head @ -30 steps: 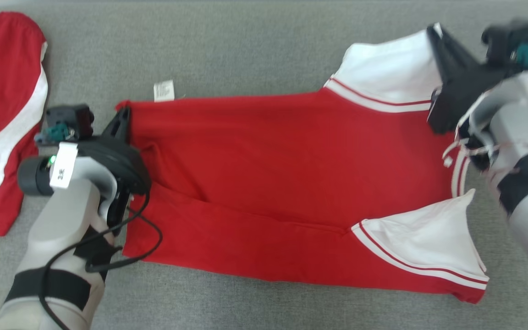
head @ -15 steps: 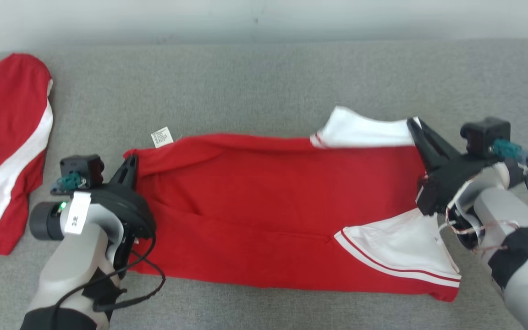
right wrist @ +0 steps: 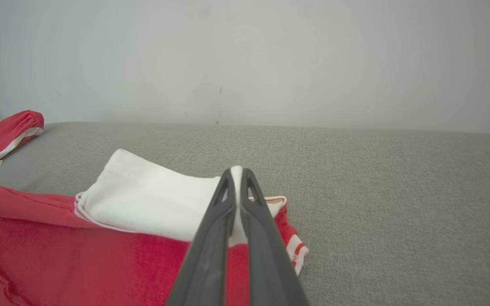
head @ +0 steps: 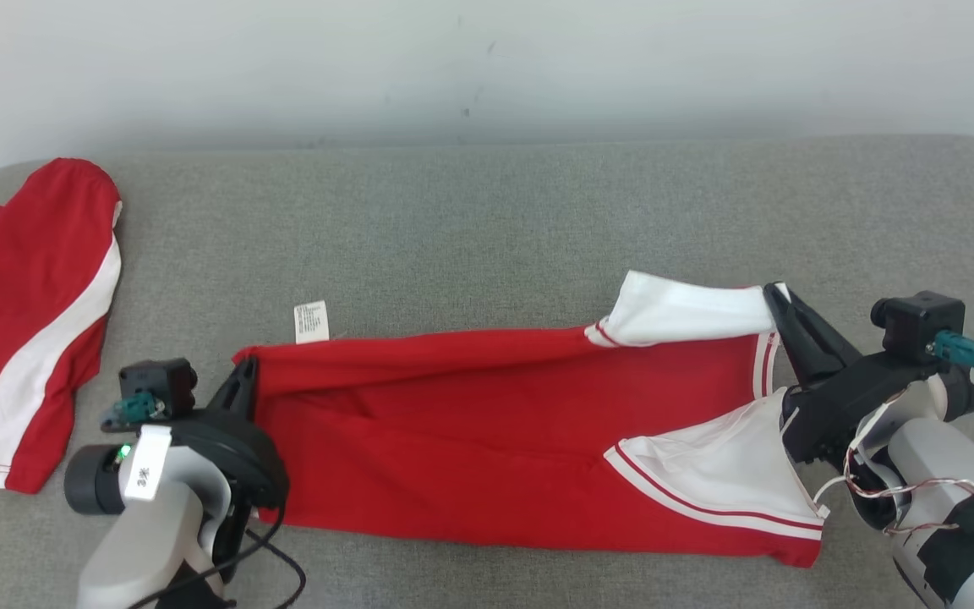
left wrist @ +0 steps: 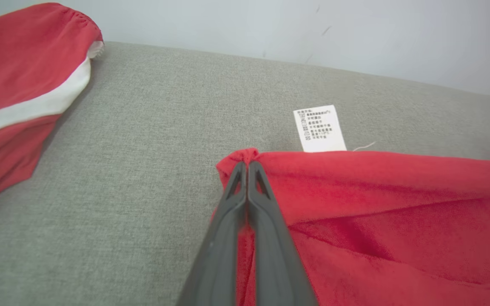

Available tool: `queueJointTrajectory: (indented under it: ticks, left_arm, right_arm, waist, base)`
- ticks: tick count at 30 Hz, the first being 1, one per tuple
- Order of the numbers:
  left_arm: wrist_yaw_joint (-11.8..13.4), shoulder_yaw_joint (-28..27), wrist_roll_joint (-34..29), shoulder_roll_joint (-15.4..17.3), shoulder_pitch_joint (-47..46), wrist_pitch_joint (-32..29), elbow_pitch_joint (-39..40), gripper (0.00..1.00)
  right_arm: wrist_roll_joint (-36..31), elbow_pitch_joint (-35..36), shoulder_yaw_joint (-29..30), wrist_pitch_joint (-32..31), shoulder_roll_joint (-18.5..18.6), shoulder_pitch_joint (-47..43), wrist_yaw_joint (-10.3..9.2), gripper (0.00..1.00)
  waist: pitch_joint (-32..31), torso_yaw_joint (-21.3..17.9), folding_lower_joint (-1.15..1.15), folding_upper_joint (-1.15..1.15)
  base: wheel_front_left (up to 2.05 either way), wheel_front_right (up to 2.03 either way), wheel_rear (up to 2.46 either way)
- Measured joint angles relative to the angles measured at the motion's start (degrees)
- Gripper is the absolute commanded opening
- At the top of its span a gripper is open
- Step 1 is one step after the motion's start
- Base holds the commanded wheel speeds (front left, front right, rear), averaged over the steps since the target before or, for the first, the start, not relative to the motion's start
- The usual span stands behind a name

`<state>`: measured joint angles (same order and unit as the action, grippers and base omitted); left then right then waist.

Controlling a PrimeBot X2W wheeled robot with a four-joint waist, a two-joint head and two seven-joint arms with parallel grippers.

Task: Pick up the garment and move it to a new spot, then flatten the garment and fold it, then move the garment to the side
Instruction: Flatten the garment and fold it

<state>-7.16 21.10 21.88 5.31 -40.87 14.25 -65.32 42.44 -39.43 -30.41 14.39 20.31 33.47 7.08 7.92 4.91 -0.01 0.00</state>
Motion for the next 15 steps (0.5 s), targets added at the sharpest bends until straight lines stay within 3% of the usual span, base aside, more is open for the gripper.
queueJointTrajectory:
  ticks: [1, 2, 15]
  left_arm:
    - [0.0, 0.07, 0.05, 0.0, 1.21, 0.01, 0.67, 0.51]
    - [0.0, -0.31, 0.44, -0.01, 1.88, 0.02, 0.96, 1.0]
    - [0.82, -2.75, 1.29, 0.12, 7.92, 0.09, 7.73, 1.0]
  right_arm:
    - [0.2, 1.01, 0.09, 0.01, 0.04, -1.04, 0.0, 0.0]
    - [0.34, 1.27, 0.07, 0.0, -0.02, -1.41, 0.0, 0.0]
    - [1.37, 3.64, 0.43, 0.01, 0.9, -9.34, 0.0, 0.0]
  waist:
    - [-0.52, 0.02, 0.0, 0.0]
    - [-0.72, 0.0, 0.0, 0.0]
    - [-3.59, 0.59, 0.0, 0.0]
  base:
    - [0.0, 0.0, 0.0]
    - [0.0, 0.0, 0.0]
    - [0.0, 0.0, 0.0]
